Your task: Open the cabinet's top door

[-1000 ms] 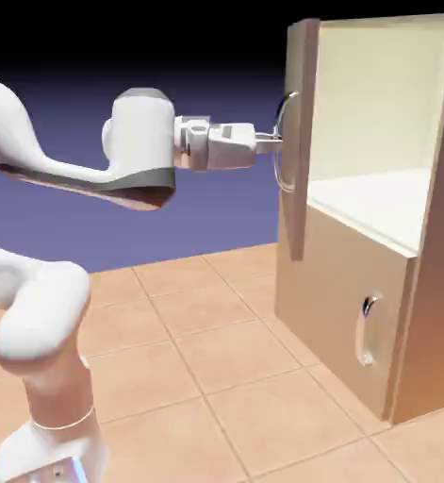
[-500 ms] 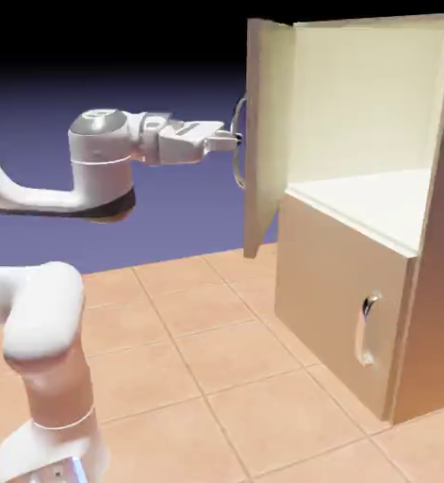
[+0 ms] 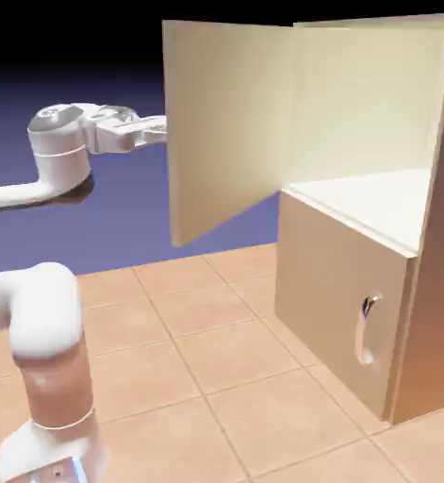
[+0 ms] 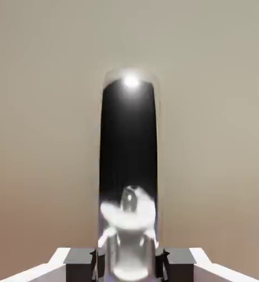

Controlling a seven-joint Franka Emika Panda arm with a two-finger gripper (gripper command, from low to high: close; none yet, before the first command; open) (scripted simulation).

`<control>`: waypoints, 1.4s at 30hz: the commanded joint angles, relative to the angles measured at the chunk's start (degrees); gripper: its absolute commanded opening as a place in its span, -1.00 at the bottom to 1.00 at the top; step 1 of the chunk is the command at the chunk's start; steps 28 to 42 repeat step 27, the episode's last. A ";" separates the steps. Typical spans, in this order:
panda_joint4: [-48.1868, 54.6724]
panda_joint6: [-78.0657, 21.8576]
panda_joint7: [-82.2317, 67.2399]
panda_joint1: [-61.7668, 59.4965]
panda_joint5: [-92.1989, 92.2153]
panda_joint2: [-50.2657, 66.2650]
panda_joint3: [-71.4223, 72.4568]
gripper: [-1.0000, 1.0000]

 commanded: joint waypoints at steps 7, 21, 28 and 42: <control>14.26 -16.26 -1.34 -9.00 7.37 1.91 10.80 -1.00; 43.34 -40.41 -6.33 -30.92 13.77 1.84 22.89 -1.00; 55.80 -49.08 -9.43 -40.26 14.54 0.97 25.67 -1.00; 55.80 -49.08 -9.43 -40.26 14.54 0.97 25.67 -1.00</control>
